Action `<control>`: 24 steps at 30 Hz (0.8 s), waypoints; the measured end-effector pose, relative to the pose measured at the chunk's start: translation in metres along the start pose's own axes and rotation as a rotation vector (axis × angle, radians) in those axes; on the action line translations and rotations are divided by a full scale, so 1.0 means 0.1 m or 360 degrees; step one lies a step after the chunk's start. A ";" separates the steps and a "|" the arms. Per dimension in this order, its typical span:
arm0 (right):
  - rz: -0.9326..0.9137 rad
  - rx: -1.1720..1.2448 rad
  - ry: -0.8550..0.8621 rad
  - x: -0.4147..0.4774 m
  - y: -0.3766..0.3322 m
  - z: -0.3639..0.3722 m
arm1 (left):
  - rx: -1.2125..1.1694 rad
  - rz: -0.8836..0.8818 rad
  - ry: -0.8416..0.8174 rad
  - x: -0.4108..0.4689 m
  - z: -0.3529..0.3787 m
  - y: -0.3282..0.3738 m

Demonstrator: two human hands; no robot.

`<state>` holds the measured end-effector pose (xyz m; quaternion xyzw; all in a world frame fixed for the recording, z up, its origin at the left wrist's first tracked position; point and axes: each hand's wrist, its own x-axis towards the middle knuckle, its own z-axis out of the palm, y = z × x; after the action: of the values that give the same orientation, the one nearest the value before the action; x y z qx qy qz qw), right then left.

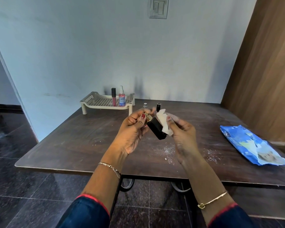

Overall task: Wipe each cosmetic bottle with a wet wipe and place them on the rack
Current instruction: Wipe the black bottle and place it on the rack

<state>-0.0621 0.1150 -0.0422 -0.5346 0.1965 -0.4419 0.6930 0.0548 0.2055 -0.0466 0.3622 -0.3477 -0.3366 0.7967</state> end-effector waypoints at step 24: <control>-0.1259 -0.1158 0.0213 -0.29 0.56 -0.11 | -0.0625 -0.0064 0.0263 0.02 -0.09 -0.10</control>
<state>-0.0633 0.1346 -0.1030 -0.7440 0.1644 -0.6056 0.2297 0.0599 0.2023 -0.0584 0.2332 -0.2016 -0.3827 0.8709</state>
